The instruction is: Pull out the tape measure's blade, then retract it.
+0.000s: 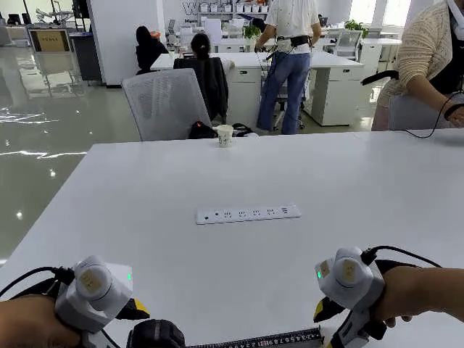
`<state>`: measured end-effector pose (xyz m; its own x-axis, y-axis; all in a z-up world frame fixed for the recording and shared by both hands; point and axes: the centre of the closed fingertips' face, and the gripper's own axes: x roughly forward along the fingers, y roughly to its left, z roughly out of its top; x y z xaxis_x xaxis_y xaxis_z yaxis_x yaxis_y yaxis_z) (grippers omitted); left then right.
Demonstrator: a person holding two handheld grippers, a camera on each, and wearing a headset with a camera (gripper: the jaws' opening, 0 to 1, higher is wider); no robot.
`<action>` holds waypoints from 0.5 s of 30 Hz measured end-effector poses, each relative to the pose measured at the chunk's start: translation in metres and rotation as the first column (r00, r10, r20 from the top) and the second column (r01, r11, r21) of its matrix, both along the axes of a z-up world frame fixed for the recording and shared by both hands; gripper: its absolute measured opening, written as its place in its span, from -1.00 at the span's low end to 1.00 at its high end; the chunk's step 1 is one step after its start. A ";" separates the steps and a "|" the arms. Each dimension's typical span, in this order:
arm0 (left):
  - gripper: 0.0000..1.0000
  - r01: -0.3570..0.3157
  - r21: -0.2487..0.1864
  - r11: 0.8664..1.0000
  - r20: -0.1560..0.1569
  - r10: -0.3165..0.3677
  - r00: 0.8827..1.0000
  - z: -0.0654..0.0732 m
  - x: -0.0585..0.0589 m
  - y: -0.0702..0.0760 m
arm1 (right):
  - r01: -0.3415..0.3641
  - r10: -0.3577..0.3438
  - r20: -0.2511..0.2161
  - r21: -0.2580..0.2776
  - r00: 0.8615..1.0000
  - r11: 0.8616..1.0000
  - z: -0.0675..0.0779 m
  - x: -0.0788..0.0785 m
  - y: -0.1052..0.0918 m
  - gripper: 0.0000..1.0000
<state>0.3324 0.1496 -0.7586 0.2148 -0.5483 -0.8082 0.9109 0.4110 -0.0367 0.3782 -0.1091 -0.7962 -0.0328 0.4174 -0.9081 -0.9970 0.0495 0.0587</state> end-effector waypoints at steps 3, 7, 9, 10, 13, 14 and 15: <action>0.61 0.011 0.002 1.000 -0.018 -0.011 1.000 -0.002 -0.005 -0.001 | 0.001 -0.001 -0.002 0.005 1.000 1.000 -0.001 -0.002 -0.001 0.01; 0.85 0.001 0.003 1.000 -0.047 -0.001 0.999 -0.005 -0.008 0.000 | 0.010 -0.009 -0.013 0.004 1.000 1.000 0.000 -0.005 -0.002 0.07; 0.98 -0.010 0.001 1.000 -0.053 0.010 0.999 -0.005 -0.009 0.000 | 0.023 -0.023 -0.018 0.010 1.000 1.000 0.000 -0.006 -0.002 0.15; 0.98 -0.013 0.001 1.000 -0.057 0.013 0.998 -0.005 -0.009 0.001 | 0.028 -0.028 -0.020 0.012 0.999 1.000 0.000 -0.006 -0.002 0.19; 0.98 -0.021 -0.007 1.000 -0.060 0.020 0.998 -0.004 -0.010 0.001 | 0.037 -0.036 -0.020 0.022 0.999 0.999 0.000 -0.006 -0.001 0.35; 0.98 -0.023 -0.002 1.000 -0.054 0.023 0.998 -0.005 -0.009 0.002 | 0.046 -0.046 -0.022 0.022 0.999 0.999 -0.001 -0.007 -0.002 0.44; 0.98 -0.024 0.003 1.000 -0.044 0.025 0.999 -0.005 -0.008 0.004 | 0.049 -0.048 -0.021 0.024 0.999 0.999 -0.002 -0.007 -0.002 0.49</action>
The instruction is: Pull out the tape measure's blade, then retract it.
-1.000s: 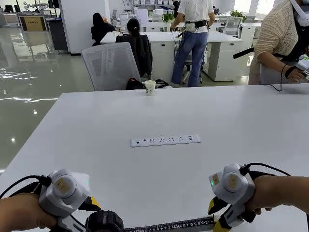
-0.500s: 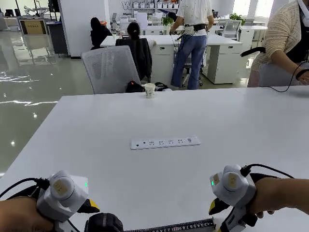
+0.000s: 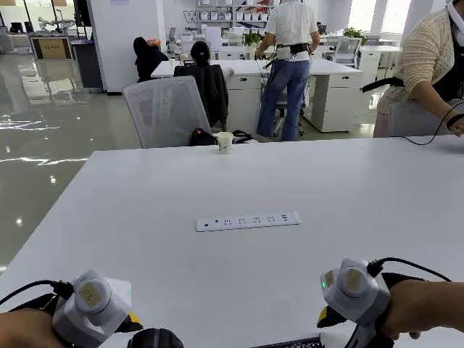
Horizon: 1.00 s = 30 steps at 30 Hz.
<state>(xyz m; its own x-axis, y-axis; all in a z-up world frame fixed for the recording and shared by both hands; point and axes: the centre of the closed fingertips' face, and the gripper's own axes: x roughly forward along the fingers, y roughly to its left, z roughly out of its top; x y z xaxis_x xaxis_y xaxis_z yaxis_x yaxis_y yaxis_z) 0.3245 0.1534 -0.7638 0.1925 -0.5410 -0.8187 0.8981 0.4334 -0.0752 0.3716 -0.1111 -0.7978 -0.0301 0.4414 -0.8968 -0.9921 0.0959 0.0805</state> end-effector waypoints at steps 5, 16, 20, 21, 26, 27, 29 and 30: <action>0.98 -0.031 -0.012 0.999 0.037 0.031 0.999 0.001 0.004 0.002 | 0.010 -0.010 0.020 0.017 1.000 1.000 -0.002 0.000 -0.003 0.66; 0.98 -0.249 -0.120 0.961 0.064 0.257 0.964 0.000 0.012 0.014 | 0.176 -0.181 0.037 0.103 0.983 0.979 -0.001 0.007 -0.015 0.98; 0.98 -0.325 -0.173 0.930 0.075 0.342 0.937 0.004 0.014 0.024 | 0.214 -0.224 0.051 0.150 0.973 0.965 0.006 0.005 -0.017 0.98; 0.98 -0.340 -0.188 0.921 0.079 0.359 0.930 0.006 0.014 0.026 | 0.221 -0.232 0.054 0.156 0.971 0.963 0.007 0.006 -0.018 0.98; 0.98 -0.387 -0.212 0.897 0.115 0.416 0.902 0.009 0.017 0.038 | 0.313 -0.332 0.048 0.231 0.942 0.921 0.015 0.009 -0.021 0.98; 0.98 -0.394 -0.216 0.894 0.117 0.424 0.898 0.009 0.016 0.039 | 0.323 -0.344 0.048 0.243 0.938 0.915 0.016 0.009 -0.022 0.98; 0.98 -0.400 -0.217 0.891 0.126 0.432 0.893 0.007 0.014 0.042 | 0.336 -0.364 0.059 0.267 0.930 0.903 0.019 0.009 -0.024 0.98; 0.98 -0.404 -0.219 0.888 0.125 0.437 0.891 0.006 0.013 0.045 | 0.341 -0.373 0.071 0.274 0.925 0.899 0.021 0.010 -0.025 0.98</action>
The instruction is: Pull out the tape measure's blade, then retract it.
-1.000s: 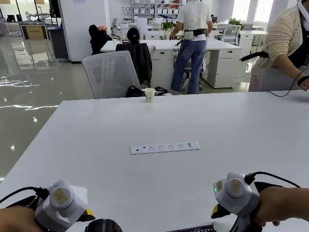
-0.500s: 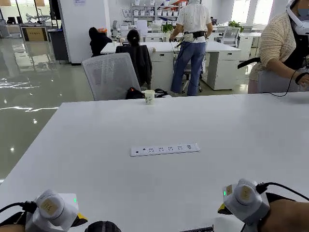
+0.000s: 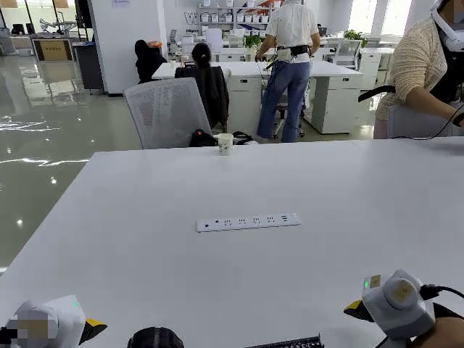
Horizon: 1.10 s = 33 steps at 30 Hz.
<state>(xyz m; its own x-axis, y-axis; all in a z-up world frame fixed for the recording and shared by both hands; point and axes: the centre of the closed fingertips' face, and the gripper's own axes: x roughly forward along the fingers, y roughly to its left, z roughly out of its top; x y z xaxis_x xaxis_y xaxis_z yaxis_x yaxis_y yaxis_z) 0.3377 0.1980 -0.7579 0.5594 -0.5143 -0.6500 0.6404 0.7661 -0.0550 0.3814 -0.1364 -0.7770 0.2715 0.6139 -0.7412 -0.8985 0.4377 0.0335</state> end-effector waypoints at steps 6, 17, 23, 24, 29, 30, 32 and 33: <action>0.98 -0.060 0.029 0.998 0.017 0.059 0.998 -0.006 -0.008 0.016 | 0.047 -0.051 0.071 0.052 0.996 0.998 0.012 -0.008 -0.009 0.98; 0.98 -0.154 -0.075 0.985 0.065 0.159 0.985 0.007 -0.021 0.018 | 0.137 -0.146 0.067 0.119 0.987 0.983 0.013 -0.035 -0.025 0.98; 0.98 -0.161 -0.066 0.985 0.074 0.166 0.983 0.006 -0.037 0.022 | 0.147 -0.157 0.077 0.122 0.984 0.981 0.016 -0.051 -0.032 0.98; 0.98 -0.166 -0.065 0.984 0.074 0.171 0.983 0.005 -0.039 0.023 | 0.153 -0.164 0.084 0.121 0.983 0.981 0.016 -0.051 -0.034 0.98; 0.98 -0.206 -0.077 0.975 0.077 0.212 0.974 0.003 -0.053 0.027 | 0.192 -0.205 0.092 0.135 0.974 0.972 0.015 -0.058 -0.039 0.98; 0.98 -0.212 -0.087 0.973 0.078 0.219 0.973 0.004 -0.054 0.027 | 0.196 -0.210 0.094 0.139 0.973 0.971 0.015 -0.059 -0.039 0.98; 0.98 -0.226 -0.105 0.969 0.075 0.234 0.969 0.005 -0.060 0.026 | 0.208 -0.223 0.097 0.148 0.970 0.967 0.015 -0.062 -0.041 0.98; 0.98 -0.232 -0.106 0.967 0.074 0.241 0.968 0.004 -0.063 0.026 | 0.217 -0.233 0.096 0.150 0.968 0.965 0.015 -0.064 -0.042 0.98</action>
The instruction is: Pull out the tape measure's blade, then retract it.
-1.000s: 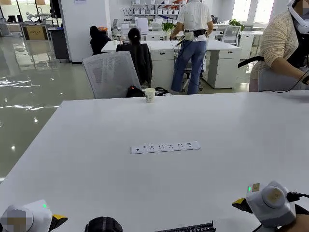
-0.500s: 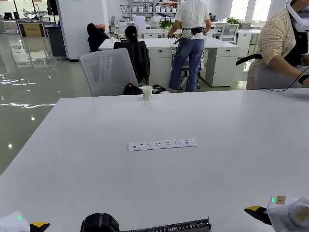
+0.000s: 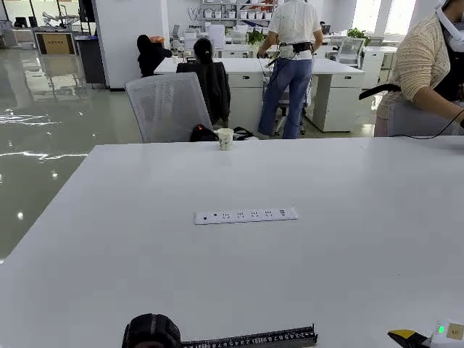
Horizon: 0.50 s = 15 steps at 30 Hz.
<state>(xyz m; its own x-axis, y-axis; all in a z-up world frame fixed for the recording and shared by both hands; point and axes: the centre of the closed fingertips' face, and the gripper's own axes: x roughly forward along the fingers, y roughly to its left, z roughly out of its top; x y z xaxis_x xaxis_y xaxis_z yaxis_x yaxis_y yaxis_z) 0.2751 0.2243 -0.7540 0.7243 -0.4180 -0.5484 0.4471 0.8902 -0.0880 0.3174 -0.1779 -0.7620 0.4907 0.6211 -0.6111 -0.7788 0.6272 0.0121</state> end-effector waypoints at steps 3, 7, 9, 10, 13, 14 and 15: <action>0.97 -0.011 0.028 1.000 0.013 0.011 1.000 -0.002 -0.004 0.004 | 0.003 -0.004 0.045 0.021 0.999 1.000 0.005 0.000 0.000 0.98; 0.87 -0.008 0.055 0.998 0.023 0.006 1.000 -0.004 -0.012 0.004 | 0.013 -0.014 0.054 0.036 0.998 0.999 0.007 -0.006 -0.002 0.98; 0.98 -0.014 0.029 0.999 0.042 0.013 0.999 -0.001 -0.013 0.003 | 0.017 -0.018 0.049 0.036 0.999 0.999 0.006 -0.009 -0.005 0.98; 0.97 -0.016 0.020 1.000 0.041 0.016 0.999 -0.001 -0.015 0.004 | 0.020 -0.021 0.038 0.026 0.999 0.999 0.003 -0.012 -0.007 0.98; 0.98 -0.016 0.023 1.000 0.027 0.015 1.000 -0.005 -0.018 0.005 | 0.032 -0.032 0.010 0.016 0.999 0.999 -0.003 -0.017 -0.013 0.98; 0.98 -0.015 0.022 1.000 0.021 0.014 1.000 -0.006 -0.020 0.006 | 0.033 -0.033 0.008 0.014 0.999 0.999 -0.003 -0.019 -0.014 0.98; 0.98 -0.014 0.018 1.000 0.014 0.013 1.000 -0.007 -0.021 0.006 | 0.035 -0.036 0.009 0.015 0.999 0.999 -0.004 -0.020 -0.015 0.98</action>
